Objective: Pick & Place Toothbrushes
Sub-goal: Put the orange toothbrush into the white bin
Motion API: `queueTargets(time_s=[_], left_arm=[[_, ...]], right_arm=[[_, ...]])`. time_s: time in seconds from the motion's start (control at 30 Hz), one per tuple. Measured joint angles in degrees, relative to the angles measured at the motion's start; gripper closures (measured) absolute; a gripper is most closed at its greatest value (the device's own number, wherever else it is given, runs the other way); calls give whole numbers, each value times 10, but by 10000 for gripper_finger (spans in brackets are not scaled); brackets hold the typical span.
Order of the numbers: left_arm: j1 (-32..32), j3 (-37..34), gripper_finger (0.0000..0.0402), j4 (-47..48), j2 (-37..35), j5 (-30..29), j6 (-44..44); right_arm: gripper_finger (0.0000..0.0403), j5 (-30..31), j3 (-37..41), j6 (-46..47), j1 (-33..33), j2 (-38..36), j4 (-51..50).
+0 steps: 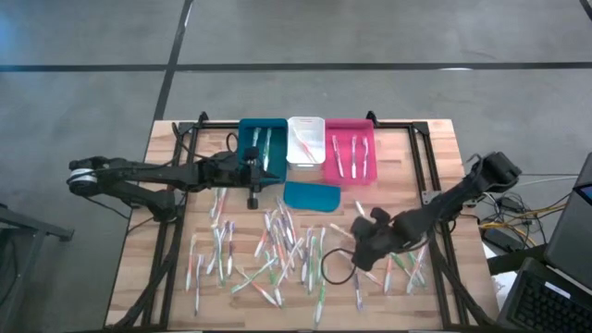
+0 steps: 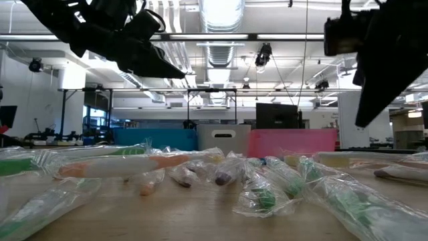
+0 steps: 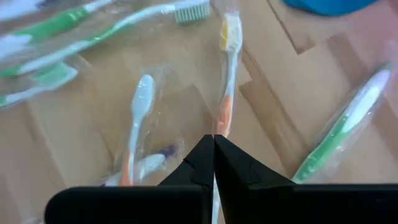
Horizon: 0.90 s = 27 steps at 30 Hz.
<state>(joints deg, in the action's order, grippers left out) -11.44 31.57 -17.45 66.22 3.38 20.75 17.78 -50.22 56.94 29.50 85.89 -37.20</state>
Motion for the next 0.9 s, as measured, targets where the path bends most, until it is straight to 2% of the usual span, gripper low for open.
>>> queueTargets(time_s=[0.2,0.47,0.67,0.9], left_arm=[[0,0,351,0,0,0,-4],[0,0,351,0,0,0,-171],[0,0,351,1,0,0,-221],[0,0,351,1,0,0,-289]], right_arm=[[381,-24,0,16,-5,36,7],[311,-29,-1,12,-17,50,37],[268,-29,3,13,-20,51,34],[245,-28,13,28,-20,51,32]])
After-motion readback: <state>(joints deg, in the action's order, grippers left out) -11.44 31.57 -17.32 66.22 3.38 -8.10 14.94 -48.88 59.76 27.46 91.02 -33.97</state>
